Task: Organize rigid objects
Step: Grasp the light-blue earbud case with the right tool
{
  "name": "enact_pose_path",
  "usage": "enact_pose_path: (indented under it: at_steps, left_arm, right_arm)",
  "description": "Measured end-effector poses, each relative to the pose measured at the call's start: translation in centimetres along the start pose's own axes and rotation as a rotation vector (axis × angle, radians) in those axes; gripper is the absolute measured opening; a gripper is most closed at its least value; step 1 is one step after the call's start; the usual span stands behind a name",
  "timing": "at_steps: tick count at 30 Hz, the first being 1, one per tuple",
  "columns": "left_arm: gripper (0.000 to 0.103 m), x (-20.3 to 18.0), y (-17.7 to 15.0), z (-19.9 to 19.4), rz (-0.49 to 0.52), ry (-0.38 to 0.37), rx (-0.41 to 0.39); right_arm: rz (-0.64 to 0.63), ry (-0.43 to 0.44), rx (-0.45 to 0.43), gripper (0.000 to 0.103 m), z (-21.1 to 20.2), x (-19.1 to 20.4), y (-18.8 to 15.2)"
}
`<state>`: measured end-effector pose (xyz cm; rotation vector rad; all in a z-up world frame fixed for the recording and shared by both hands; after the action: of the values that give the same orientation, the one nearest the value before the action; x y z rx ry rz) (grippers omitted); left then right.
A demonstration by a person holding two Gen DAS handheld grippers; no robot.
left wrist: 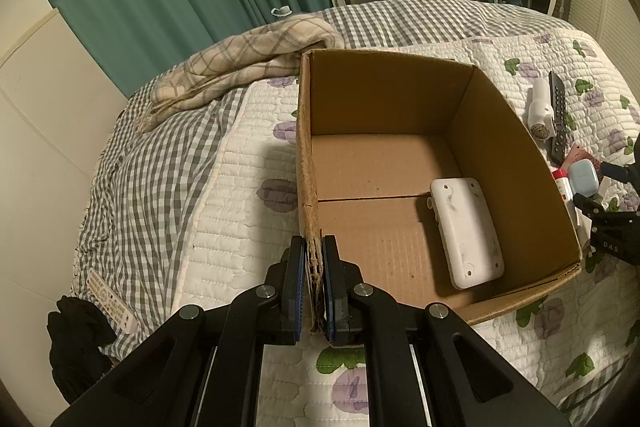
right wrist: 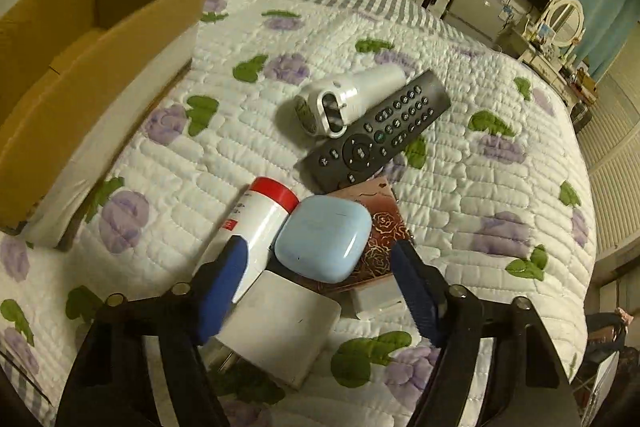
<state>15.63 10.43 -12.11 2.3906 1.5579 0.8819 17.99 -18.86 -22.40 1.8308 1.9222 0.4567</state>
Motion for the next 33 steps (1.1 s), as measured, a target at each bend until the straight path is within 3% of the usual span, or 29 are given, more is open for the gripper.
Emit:
enact_pose_path:
  at_steps: [6, 8, 13, 14, 15, 16, 22, 33]
  left_arm:
    - [0.008, 0.0, 0.0, 0.0, -0.001, 0.0, 0.0]
    - [0.008, 0.0, 0.0, 0.0, -0.001, 0.0, 0.0]
    - [0.008, 0.0, 0.0, 0.0, 0.003, 0.002, 0.0]
    - [0.008, -0.1, 0.1, 0.1, 0.001, 0.002, 0.0]
    - [0.008, -0.1, 0.1, 0.1, 0.001, 0.001, 0.0]
    - [0.008, -0.1, 0.0, 0.1, 0.002, 0.002, 0.0]
    - [0.008, -0.1, 0.1, 0.0, 0.002, 0.0, -0.001]
    - [0.008, -0.1, 0.1, 0.0, 0.003, 0.0, -0.001]
  right_arm:
    - [0.021, 0.017, 0.013, 0.068, 0.7, -0.1, 0.5]
    - [0.03, 0.006, 0.02, 0.053, 0.9, -0.3, 0.6]
    - [0.025, 0.008, 0.011, 0.051, 0.8, -0.2, 0.6]
    - [0.029, 0.012, 0.005, 0.043, 0.7, -0.3, 0.6]
    - [0.043, 0.029, -0.011, 0.028, 0.3, -0.4, 0.8]
    - [0.053, 0.066, -0.013, 0.022, -0.1, -0.4, 0.8]
    - [0.065, 0.081, -0.016, 0.021, -0.4, -0.4, 0.7]
    - [0.082, 0.158, -0.108, 0.017, -4.0, 0.0, 1.5]
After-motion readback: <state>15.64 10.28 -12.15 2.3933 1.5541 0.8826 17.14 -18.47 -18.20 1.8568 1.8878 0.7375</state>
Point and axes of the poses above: each gripper's, at about its wrist camera, not at the fingertips, and z roughly the way its jaws point, x to its left, y to its top, the point moved 7 cm from there along z, roughly the way its jaws point, and after that the axes turned 14 degrees about z, right-handed, at the moved point
